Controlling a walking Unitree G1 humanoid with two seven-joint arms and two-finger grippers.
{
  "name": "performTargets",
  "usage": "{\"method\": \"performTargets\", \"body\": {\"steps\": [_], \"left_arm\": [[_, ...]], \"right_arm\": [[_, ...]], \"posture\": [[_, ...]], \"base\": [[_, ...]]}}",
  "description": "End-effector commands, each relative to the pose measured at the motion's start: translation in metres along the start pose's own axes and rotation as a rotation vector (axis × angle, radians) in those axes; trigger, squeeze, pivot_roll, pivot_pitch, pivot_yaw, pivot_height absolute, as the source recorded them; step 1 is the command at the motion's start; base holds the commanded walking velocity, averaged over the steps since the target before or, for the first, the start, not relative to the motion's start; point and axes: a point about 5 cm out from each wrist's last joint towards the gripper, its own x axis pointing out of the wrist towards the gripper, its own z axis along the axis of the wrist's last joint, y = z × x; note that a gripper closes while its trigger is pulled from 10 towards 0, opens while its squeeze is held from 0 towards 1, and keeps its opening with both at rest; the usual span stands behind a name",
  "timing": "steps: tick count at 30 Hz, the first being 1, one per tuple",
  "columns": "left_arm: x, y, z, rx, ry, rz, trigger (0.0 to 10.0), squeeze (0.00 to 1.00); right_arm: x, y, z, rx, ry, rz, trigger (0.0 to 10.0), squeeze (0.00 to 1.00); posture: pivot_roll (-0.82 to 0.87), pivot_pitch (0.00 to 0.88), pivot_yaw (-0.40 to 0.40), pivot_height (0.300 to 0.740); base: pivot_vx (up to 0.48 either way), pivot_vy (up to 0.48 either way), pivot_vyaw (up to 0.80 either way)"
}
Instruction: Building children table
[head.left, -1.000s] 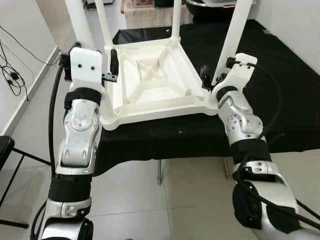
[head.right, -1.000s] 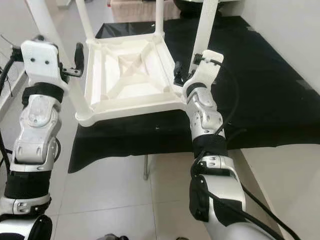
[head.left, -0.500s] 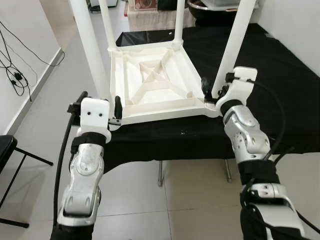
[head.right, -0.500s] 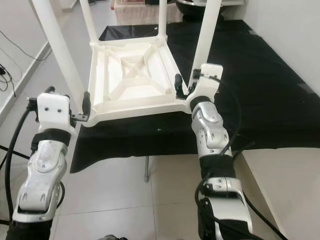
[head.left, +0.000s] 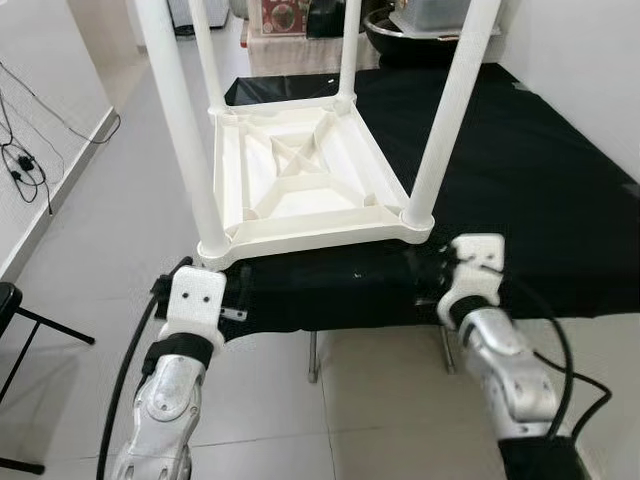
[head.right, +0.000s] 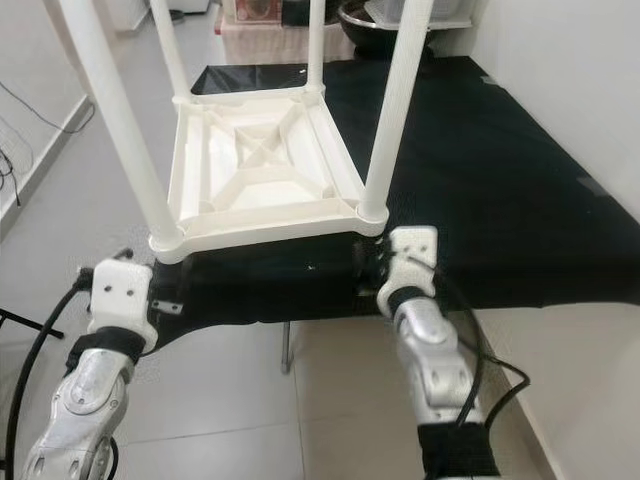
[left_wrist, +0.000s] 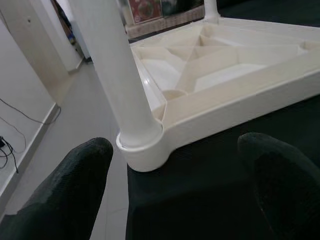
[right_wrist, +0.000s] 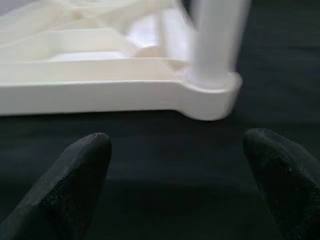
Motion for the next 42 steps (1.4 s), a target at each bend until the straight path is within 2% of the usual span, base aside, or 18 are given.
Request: {"method": "performTargets", "body": {"steps": [1,2,5,11,20,25,30,37,42], "left_arm": [[-0.007,0.004,-0.007,-0.019,0.048,-0.004,10.0,0.00],[-0.010,0.003,-0.011,-0.044,0.071,-0.009,10.0,0.00],[-0.015,0.000,-0.014,-0.071,0.095,-0.015,10.0,0.00],[-0.016,-0.003,-0.015,-0.075,0.108,-0.041,10.0,0.00],[-0.008,-0.012,-0.008,-0.037,0.063,-0.129,10.0,0.00],[-0.004,-0.019,-0.002,-0.044,0.037,-0.190,10.0,0.00],[-0.002,-0.020,0.000,-0.046,0.031,-0.202,10.0,0.00],[0.008,-0.020,0.007,-0.063,0.002,-0.208,10.0,0.00],[0.009,-0.022,0.007,-0.068,0.001,-0.217,10.0,0.00]], "right_arm": [[-0.010,0.015,-0.003,-0.030,-0.025,0.078,10.0,0.00],[-0.017,0.024,-0.009,-0.042,-0.025,0.122,10.0,0.00],[-0.025,0.033,-0.016,-0.054,-0.020,0.153,10.0,0.00],[-0.023,0.029,-0.014,-0.049,-0.016,0.111,10.0,0.00],[-0.021,0.027,-0.014,-0.054,-0.022,0.098,10.0,0.00],[-0.019,0.025,-0.013,-0.058,-0.027,0.096,10.0,0.00],[-0.019,0.025,-0.012,-0.063,-0.023,0.101,10.0,0.00],[-0.015,0.024,-0.009,-0.022,-0.051,0.089,10.0,0.00],[-0.016,0.029,-0.008,-0.023,-0.073,0.144,10.0,0.00]], "posture": [[0.01,0.100,-0.006,0.740],[0.01,0.099,-0.005,0.740],[0.01,0.097,-0.003,0.740],[0.01,0.099,0.007,0.740],[0.01,0.090,0.012,0.740],[0.00,0.082,0.017,0.740],[0.00,0.080,0.017,0.740],[0.00,0.073,0.018,0.740],[0.00,0.073,0.021,0.740]], "base": [[0.000,-0.480,0.80],[0.000,-0.480,0.80],[0.000,-0.480,0.80],[0.000,-0.480,0.27],[0.000,0.000,0.00],[0.000,0.000,0.00],[0.000,0.000,0.32],[0.253,0.000,0.00],[0.262,0.000,0.48]]}}
